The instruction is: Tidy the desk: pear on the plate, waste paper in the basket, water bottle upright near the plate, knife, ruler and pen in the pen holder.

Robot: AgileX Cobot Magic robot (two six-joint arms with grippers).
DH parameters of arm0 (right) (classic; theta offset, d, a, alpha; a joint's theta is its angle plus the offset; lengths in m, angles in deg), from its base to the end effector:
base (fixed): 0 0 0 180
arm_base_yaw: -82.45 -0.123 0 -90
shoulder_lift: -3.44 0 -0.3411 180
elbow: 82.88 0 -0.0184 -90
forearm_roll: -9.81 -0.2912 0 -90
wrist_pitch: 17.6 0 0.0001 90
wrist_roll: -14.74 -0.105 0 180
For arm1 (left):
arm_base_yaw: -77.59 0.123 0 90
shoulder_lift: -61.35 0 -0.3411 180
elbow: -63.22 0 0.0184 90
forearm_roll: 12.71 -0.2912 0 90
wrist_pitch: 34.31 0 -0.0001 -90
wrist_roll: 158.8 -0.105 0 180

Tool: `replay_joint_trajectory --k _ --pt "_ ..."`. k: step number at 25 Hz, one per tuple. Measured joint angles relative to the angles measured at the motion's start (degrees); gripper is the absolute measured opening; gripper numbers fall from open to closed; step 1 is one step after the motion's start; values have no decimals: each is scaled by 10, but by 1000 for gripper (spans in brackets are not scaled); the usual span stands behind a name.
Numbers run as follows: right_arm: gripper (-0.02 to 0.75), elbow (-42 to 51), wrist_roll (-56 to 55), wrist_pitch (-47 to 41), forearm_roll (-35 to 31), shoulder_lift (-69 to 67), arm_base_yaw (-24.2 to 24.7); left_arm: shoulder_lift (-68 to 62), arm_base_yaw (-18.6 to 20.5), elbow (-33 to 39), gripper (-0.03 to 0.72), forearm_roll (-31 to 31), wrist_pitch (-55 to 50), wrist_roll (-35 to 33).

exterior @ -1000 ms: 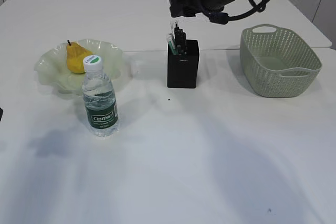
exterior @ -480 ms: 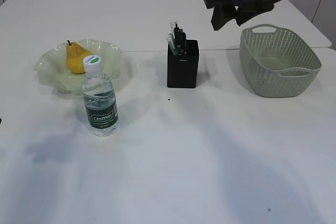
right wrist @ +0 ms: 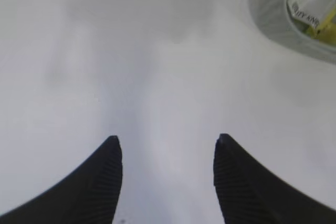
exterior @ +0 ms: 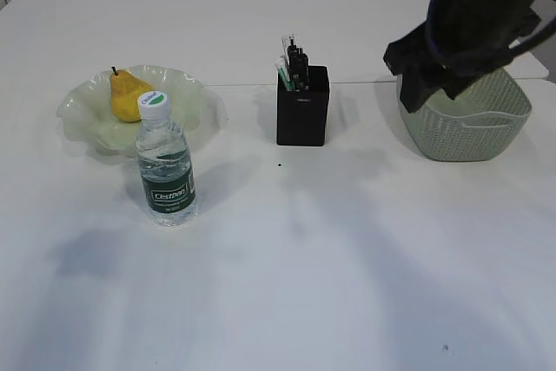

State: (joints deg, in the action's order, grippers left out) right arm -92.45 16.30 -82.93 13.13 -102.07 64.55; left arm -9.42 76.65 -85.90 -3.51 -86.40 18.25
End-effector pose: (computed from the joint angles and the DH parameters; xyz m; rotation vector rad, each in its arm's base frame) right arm 0.3979 0.1227 0.3405 -0.4964 2.7659 -0.0129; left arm 0.2229 -0.0169 0.3111 -0.0018 2.6755 -0.1896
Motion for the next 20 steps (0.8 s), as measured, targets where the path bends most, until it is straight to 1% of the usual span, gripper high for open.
replay_joint_trajectory --k 3,7,15,20 --pt "414 52 0 0 0 34 0 36 0 0 465 -4 -22 0" --pt "414 97 0 0 0 94 0 75 0 0 465 -6 -52 0" --pt "414 108 -2 0 0 198 0 147 0 0 465 -6 -60 0" --pt "414 109 -2 -21 0 237 0 198 0 0 465 -6 -92 0"
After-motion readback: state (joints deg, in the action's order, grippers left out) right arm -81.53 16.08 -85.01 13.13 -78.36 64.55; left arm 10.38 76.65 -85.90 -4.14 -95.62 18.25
